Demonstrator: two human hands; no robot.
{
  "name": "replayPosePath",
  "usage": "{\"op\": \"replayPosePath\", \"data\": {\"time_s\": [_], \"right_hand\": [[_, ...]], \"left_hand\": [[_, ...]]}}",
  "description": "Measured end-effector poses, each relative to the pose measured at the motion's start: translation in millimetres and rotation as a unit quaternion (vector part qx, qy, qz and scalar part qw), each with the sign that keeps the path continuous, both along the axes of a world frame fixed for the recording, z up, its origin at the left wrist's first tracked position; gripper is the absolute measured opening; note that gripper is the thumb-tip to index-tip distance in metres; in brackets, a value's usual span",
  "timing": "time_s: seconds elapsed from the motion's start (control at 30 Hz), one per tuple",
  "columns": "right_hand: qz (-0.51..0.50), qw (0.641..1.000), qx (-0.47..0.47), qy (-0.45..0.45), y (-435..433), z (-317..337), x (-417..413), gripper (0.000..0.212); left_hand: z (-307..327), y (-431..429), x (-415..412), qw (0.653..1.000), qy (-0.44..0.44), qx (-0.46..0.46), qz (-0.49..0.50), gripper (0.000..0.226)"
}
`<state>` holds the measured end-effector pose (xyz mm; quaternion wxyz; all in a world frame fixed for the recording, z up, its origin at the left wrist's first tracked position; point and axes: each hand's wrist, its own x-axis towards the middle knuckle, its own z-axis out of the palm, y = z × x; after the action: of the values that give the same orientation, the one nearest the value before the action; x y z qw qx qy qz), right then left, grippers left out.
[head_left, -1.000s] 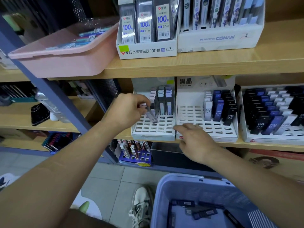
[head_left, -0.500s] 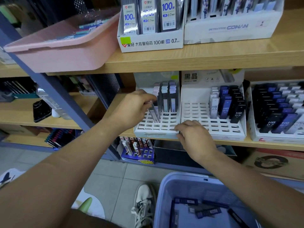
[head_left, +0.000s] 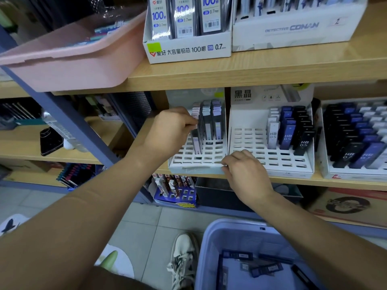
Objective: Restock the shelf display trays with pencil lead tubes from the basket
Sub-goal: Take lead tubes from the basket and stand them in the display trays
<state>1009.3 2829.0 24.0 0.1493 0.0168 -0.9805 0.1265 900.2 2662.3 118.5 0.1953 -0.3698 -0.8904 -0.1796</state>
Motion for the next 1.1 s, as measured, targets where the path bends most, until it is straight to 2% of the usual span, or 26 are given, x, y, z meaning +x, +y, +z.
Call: {"op": "replayPosePath", "data": {"time_s": [0.17, 0.3, 0.43, 0.53, 0.63, 0.7, 0.77, 0.83, 0.93, 1.0, 1.1], "right_hand": [[0.007, 0.999, -0.001, -0.032, 0.5, 10.2, 6.9, 0.025], [0.063, 0.995, -0.027, -0.073, 14.6, 32.6, 34.6, 0.038], [0.124, 0.973, 0.011, -0.196, 41.7, 37.0, 79.2, 0.026], [0.107, 0.937, 0.063, -0.327, 66.2, 23.2, 111.0, 0.022], [0.047, 0.902, 0.068, -0.423, 91.4, -10.2, 146.0, 0.033], [0.011, 0.885, 0.033, -0.465, 104.2, -40.1, 169.2, 0.029], [-0.014, 0.876, -0.002, -0.483, 110.6, -70.6, 191.2, 0.021], [-0.028, 0.865, -0.020, -0.501, 110.8, -101.8, 210.4, 0.029], [-0.020, 0.840, -0.043, -0.540, 101.8, -153.8, 236.2, 0.042], [0.001, 0.836, -0.044, -0.547, 90.7, -186.6, 249.6, 0.056], [0.029, 0.842, -0.013, -0.539, 74.6, -222.3, 261.4, 0.078]], "left_hand": [[8.9, 3.1, 7.2, 0.999, 0.001, -0.050, 0.016, 0.017], [16.4, 10.9, 25.4, 0.994, 0.072, -0.078, -0.026, 0.025], [7.6, 29.2, 62.9, 0.985, 0.041, -0.121, -0.113, 0.027], [-18.0, 43.4, 94.6, 0.970, -0.009, -0.166, -0.176, 0.028], [-61.2, 57.6, 126.0, 0.919, -0.043, -0.314, -0.232, 0.025], [-98.0, 63.2, 141.5, 0.890, -0.074, -0.379, -0.244, 0.026], [-142.1, 65.9, 153.8, 0.865, -0.140, -0.427, -0.223, 0.029], [-188.1, 65.5, 169.1, 0.845, -0.230, -0.448, -0.182, 0.026], [-255.5, 56.7, 202.2, 0.793, -0.356, -0.473, -0.142, 0.028], [-291.4, 47.8, 225.7, 0.771, -0.408, -0.471, -0.128, 0.032], [-329.0, 38.6, 253.0, 0.742, -0.454, -0.478, -0.124, 0.061]]}}
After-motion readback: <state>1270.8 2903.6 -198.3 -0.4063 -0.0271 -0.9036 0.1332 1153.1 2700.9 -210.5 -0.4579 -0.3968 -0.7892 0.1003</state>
